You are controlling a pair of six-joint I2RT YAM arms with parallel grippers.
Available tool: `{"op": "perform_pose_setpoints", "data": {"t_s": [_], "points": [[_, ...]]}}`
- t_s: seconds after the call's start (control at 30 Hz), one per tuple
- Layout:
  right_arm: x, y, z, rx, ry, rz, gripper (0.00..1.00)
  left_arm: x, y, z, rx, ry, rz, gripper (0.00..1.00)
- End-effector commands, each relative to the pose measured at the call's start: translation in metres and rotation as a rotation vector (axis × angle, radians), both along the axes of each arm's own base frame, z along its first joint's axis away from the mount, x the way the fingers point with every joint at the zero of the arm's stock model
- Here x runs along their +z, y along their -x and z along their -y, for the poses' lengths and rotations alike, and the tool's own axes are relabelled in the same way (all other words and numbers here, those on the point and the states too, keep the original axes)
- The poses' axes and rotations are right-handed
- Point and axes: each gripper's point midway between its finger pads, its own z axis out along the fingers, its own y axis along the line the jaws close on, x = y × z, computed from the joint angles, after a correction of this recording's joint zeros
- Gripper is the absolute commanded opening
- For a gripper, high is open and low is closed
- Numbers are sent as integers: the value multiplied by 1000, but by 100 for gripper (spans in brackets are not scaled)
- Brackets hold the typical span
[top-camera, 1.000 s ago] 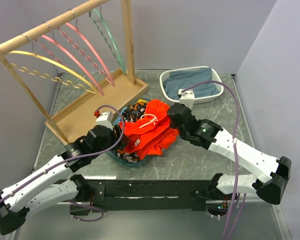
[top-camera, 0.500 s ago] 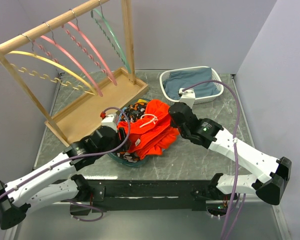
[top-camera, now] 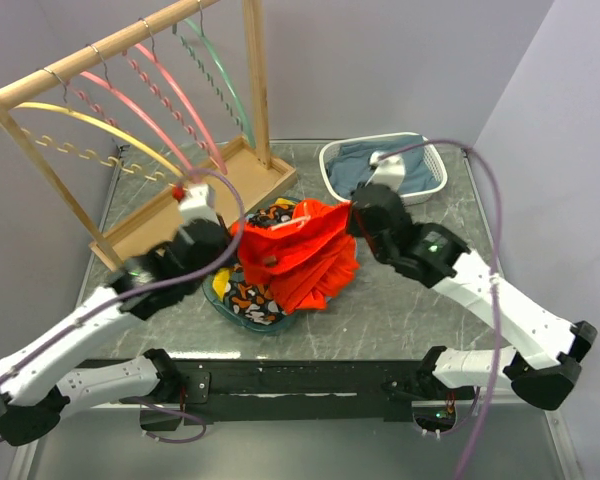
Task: Place the shorts on the hanger
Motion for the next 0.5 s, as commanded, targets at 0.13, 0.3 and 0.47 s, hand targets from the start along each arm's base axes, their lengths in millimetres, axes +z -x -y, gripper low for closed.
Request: {"op": "perform_pose_setpoints", "data": {"t_s": [0.13, 0.3, 0.47], "points": [[200, 20, 36, 20, -229, 358, 0, 225, 17, -8, -173, 179, 424, 1], [272, 35, 50, 43, -321, 496, 0, 308, 29, -7, -235, 276, 591, 1], [313, 50, 71, 23, -396, 600, 0, 361, 33, -5, -257, 328, 681, 1]]}}
